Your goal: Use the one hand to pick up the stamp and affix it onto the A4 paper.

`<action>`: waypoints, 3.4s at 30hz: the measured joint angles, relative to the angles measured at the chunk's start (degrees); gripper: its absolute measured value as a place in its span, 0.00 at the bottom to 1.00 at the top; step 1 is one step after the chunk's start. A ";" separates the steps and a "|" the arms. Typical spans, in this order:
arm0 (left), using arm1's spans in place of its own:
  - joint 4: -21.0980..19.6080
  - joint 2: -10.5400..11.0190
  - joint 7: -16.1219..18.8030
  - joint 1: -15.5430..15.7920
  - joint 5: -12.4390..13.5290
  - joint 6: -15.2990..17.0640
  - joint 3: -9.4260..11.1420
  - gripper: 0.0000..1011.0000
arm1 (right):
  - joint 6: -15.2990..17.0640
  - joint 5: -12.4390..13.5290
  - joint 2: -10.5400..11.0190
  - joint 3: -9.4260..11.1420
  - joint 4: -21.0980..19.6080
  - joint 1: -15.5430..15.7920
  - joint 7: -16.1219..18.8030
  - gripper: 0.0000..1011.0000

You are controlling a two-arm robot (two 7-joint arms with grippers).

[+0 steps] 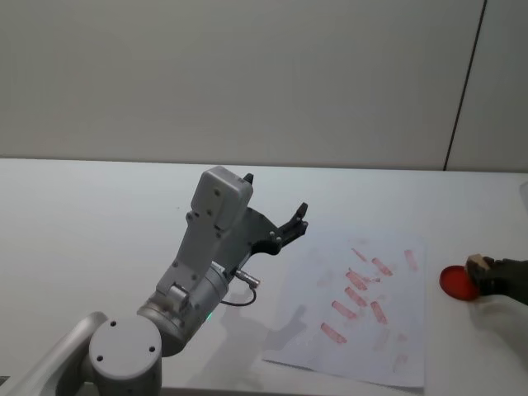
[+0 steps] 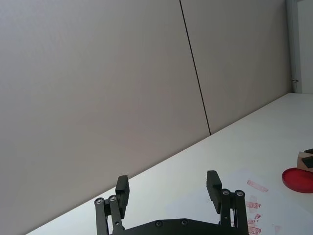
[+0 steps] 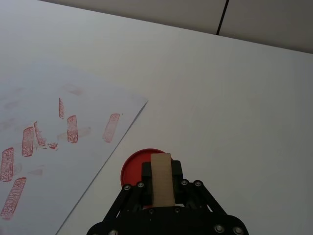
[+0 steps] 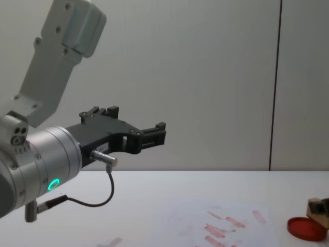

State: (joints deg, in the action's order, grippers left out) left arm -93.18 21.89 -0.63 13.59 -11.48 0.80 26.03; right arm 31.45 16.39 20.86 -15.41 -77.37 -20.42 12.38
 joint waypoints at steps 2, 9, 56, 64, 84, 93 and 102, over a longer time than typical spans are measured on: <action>0.00 0.00 0.00 0.00 0.00 0.00 0.00 0.99 | -0.11 -0.19 -0.11 -0.06 0.37 -0.15 0.02 0.22; 0.00 0.00 0.00 0.00 0.00 0.00 0.00 0.99 | -0.43 -0.73 -0.45 -0.20 1.57 -0.65 0.09 0.22; 0.00 0.00 0.00 0.00 0.00 0.00 0.00 0.99 | -13.53 -0.29 -0.24 -0.38 -2.70 1.88 -0.25 0.99; 0.00 0.00 0.00 0.00 0.00 0.00 0.00 0.99 | -19.04 0.62 0.17 -0.74 -6.17 3.58 2.22 0.99; 0.00 0.00 0.00 0.00 0.00 0.00 0.00 0.99 | -25.90 2.26 0.55 -2.15 -13.16 6.32 9.44 0.99; 0.00 0.00 0.00 0.00 0.00 0.00 0.00 0.99 | -26.90 2.52 0.59 -2.41 -14.39 6.78 10.60 0.99; 0.00 0.00 0.00 0.00 0.00 0.00 0.00 0.99 | -27.36 2.67 0.63 -2.54 -14.97 7.00 11.12 0.99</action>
State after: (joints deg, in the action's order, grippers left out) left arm -93.17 21.89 -0.63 13.59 -11.48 0.79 26.02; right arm 4.09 19.06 21.49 -17.95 -92.34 -13.41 23.50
